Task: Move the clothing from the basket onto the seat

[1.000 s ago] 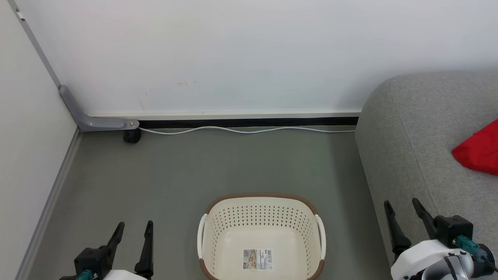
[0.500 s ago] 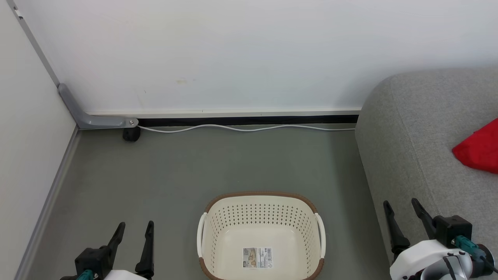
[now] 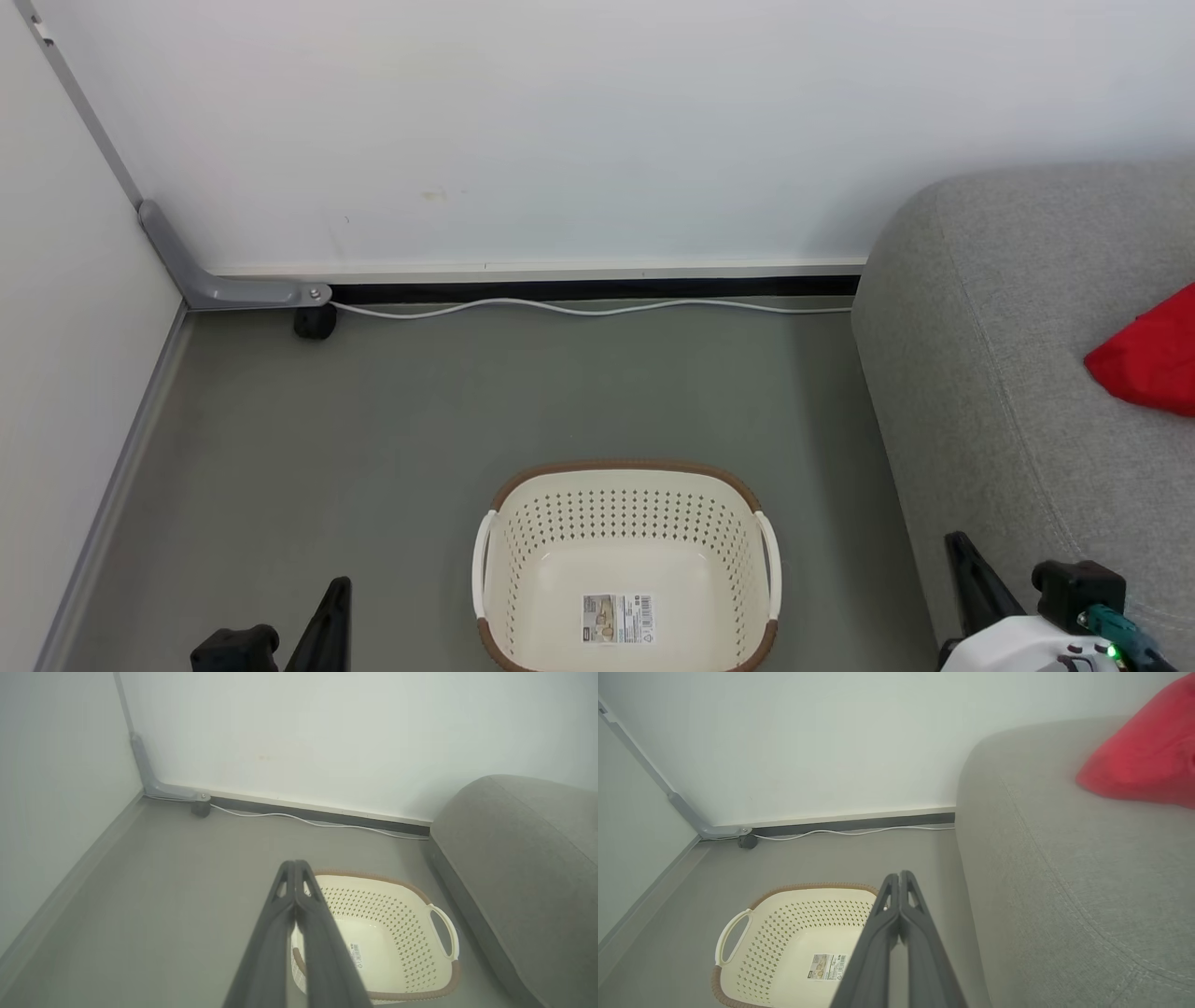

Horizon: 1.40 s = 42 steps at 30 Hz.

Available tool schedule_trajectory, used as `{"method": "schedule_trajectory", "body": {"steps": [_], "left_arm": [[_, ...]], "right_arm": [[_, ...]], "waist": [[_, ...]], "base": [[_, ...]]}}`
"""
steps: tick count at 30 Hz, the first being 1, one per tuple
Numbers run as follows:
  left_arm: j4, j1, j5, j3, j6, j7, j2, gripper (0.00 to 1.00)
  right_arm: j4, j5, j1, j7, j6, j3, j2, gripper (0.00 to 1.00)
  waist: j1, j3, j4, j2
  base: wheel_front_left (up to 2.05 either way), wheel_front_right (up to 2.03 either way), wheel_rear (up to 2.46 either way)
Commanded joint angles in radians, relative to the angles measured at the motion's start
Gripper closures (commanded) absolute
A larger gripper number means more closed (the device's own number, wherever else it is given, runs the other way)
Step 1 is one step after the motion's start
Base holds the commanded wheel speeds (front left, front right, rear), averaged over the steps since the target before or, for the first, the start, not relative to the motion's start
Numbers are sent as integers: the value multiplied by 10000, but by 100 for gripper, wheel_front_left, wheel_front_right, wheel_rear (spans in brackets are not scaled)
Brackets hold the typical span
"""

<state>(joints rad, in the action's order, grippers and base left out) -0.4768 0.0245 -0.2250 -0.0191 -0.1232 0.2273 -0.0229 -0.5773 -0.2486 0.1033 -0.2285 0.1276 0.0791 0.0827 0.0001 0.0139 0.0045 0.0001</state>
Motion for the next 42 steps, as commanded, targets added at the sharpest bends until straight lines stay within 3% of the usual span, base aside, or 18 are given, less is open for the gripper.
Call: {"method": "schedule_trajectory", "body": {"steps": [1,6,42], "left_arm": [[301,-316,-366,-103,-4,-67,-121,100],[405,-341,-947,-113,-7,-185,-127,100],[1013,-635,-4952,-356,-28,-1170,-173,100]], "right_arm": [[329,-369,321,77,4,-97,103,100],[469,-936,297,202,5,-156,85,100],[1368,-4872,211,1187,13,-694,-42,100]], "waist": [[20,9,-1,-1],[0,-20,-3,-1],[-1,-68,-16,-1]], "base": [[0,0,0],[0,0,0],[0,0,0]]}}
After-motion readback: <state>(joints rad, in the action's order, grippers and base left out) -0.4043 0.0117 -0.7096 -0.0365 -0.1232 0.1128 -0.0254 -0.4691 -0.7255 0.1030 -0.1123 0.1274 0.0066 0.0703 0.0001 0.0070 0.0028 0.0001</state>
